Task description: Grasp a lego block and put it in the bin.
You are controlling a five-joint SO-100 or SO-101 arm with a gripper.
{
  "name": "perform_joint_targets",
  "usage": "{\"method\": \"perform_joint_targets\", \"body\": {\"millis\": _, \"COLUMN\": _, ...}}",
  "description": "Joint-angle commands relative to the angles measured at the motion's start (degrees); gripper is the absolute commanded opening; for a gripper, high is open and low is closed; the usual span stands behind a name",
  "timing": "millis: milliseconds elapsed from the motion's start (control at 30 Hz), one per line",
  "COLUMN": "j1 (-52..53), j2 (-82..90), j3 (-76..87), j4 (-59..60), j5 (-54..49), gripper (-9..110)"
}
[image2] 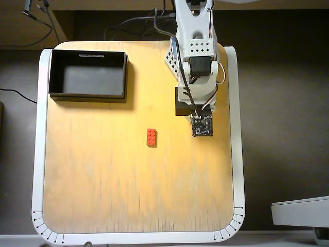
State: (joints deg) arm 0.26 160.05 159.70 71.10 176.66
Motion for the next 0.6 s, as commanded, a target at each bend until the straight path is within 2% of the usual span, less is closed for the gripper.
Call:
{"method": "perform_joint_targets", "body": {"millis": 0, "j1": 2.64, "j2": -7.91, "j3": -20.57, "j4": -1.41, "j5": -0.18, "gripper": 0}}
{"method": "perform_joint_targets", "body": {"millis": 133, "j1": 6.68, "j2": -14.77, "j3": -32.34, "j4": -1.32, "j5": 1.76, "gripper": 0}}
{"method": "perform_joint_targets", "body": {"millis": 267, "j1": 12.57, "j2": -17.67, "j3": -38.58, "j4": -1.32, "j5": 8.7, "gripper": 3}}
{"method": "perform_joint_targets", "body": {"millis": 567, "j1": 28.48, "j2": -19.34, "j3": -39.55, "j4": -1.05, "j5": 26.28, "gripper": 10}}
